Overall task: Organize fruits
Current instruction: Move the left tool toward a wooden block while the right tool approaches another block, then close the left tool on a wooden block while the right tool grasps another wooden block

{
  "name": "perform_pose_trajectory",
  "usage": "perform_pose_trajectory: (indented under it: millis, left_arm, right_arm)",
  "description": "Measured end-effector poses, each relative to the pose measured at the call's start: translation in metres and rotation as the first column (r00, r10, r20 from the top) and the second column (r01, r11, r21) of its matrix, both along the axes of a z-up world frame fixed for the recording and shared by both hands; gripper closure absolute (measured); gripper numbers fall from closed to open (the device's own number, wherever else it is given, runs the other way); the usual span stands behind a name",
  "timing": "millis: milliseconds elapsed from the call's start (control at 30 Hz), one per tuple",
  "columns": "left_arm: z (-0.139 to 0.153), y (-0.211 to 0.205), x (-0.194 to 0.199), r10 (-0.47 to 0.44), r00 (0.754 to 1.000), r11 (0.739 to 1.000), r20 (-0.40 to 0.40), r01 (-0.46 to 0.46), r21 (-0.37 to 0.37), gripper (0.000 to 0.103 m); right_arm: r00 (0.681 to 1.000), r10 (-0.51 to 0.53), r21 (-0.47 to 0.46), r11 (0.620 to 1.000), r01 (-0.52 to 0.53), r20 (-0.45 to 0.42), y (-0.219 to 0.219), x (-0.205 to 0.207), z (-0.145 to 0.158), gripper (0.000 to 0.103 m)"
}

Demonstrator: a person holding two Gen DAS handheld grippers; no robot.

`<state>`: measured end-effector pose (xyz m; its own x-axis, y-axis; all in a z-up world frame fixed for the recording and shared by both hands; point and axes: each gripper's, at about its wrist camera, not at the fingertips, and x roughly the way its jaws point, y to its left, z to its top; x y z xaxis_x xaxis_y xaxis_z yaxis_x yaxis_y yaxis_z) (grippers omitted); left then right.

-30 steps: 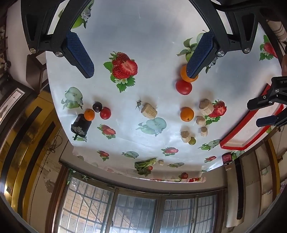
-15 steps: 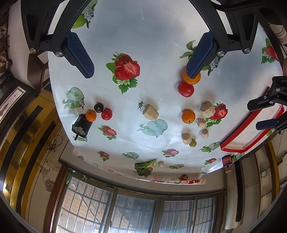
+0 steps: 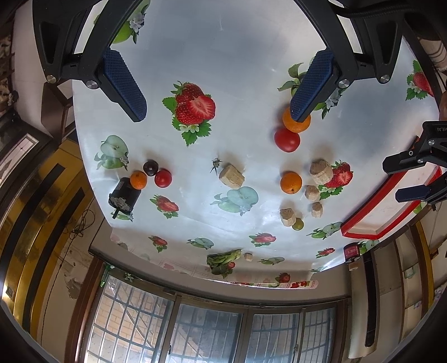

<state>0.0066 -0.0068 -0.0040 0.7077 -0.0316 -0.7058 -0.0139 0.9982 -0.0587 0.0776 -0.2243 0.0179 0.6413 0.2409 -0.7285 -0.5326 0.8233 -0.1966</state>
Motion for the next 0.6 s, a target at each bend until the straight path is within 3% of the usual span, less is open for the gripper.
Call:
perform_pose_trajectory:
  millis: [200,400,600]
  left_arm:
    - [-0.009,-0.002,0.019,-0.009,0.999,1.0,-0.04,0.008,-0.017,0.02]
    - [-0.025,-0.008,0.053,-0.033,0.995,0.999,-0.097,0.031,-0.024,0.02]
    - [-0.038,-0.011,0.077,-0.057,0.991,0.997,-0.12,0.051,-0.051,0.02]
  right_arm:
    - [1.0,-0.001,0.021,1.0,0.002,-0.027,-0.003,0.012,-0.007,0.0]
    - [0.993,-0.005,0.118,0.993,0.019,-0.119,-0.008,0.043,-0.02,0.002]
    - [0.982,0.026,0.179,0.984,0.008,-0.185,0.017,0.08,-0.034,0.021]
